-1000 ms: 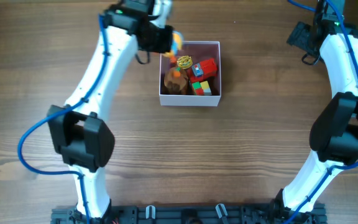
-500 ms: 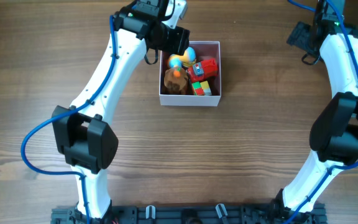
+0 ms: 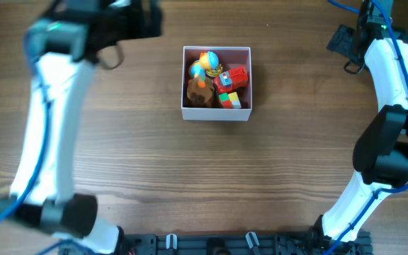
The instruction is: Pack container
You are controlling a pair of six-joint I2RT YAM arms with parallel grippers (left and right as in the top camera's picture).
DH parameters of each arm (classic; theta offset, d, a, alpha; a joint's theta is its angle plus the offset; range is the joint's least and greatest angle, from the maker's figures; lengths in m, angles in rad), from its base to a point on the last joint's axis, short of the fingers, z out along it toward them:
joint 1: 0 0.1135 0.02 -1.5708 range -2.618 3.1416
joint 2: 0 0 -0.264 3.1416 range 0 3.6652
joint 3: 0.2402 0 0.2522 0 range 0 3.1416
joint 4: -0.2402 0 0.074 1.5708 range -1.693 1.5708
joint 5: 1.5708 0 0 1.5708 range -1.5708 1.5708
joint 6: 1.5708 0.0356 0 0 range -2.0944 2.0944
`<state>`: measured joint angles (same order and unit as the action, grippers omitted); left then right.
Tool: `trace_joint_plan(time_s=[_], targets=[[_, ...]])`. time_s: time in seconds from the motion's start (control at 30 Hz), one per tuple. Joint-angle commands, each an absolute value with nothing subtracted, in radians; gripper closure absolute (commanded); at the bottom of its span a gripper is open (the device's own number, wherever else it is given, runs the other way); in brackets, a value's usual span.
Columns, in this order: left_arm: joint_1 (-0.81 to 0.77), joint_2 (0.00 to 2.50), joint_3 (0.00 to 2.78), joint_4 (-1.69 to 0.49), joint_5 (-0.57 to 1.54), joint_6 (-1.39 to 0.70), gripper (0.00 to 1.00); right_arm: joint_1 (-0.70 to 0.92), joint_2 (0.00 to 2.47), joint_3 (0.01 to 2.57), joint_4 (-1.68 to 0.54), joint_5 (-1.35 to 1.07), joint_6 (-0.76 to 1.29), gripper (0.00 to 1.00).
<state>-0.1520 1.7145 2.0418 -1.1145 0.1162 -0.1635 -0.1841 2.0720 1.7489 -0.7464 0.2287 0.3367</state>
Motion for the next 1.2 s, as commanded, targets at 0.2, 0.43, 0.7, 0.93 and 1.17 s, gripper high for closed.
trace_joint_plan(time_s=[0.2,0.43,0.7,0.93,1.17], targets=[[-0.144,1.643,2.033,-1.459,0.086,-0.269,0.00,-0.178,2.085,1.744,-0.744,0.227,0.347,0.00],[-0.168,1.496,2.033,-1.554,-0.043,-0.278,0.00,-0.178,2.085,1.744,-0.744,0.228,0.347,0.00],[-0.168,1.244,2.033,-1.584,-0.088,-0.284,0.00,-0.178,2.085,1.744,-0.744,0.228,0.347,0.00],[-0.168,1.195,2.033,-1.587,-0.087,-0.413,0.00,-0.178,2.085,1.744,-0.744,0.228,0.347,0.00],[-0.168,1.198,2.033,-1.546,-0.088,-0.408,0.00,-0.178,2.085,1.744,-0.744,0.227,0.347,0.00]])
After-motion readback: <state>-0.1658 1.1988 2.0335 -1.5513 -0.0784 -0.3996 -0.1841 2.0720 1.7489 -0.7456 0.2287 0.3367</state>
